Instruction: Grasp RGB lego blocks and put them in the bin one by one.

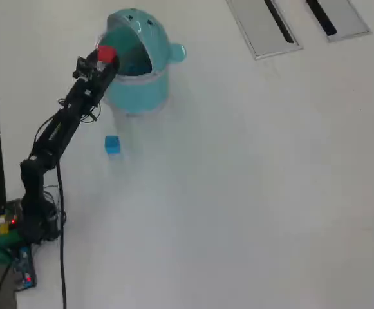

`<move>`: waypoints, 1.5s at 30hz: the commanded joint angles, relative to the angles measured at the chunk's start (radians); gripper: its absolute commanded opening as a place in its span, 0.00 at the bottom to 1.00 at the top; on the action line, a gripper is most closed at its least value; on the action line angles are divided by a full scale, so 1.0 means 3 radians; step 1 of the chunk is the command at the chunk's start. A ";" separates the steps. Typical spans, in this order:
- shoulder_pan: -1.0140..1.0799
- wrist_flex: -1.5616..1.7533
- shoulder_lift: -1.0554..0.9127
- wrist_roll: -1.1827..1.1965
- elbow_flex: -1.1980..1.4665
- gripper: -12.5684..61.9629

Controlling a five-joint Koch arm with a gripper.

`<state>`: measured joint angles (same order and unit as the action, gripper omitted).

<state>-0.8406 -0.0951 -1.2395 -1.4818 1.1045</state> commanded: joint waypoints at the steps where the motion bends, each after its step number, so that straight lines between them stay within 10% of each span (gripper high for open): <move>1: -0.0061 0.0046 -0.0072 -0.0046 -0.0358 0.18; 11: -0.0261 0.0000 0.1079 -0.0245 -0.1723 0.20; 18: -0.0256 -0.0184 0.1074 -0.0905 -0.1723 0.52; 27: -0.0256 -0.0450 0.0972 -0.1104 -0.1739 0.65; 45: -0.0629 -0.1007 -0.0593 -0.0813 0.0184 0.58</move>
<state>-1.0155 -0.4065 -1.3208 -1.7257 1.1858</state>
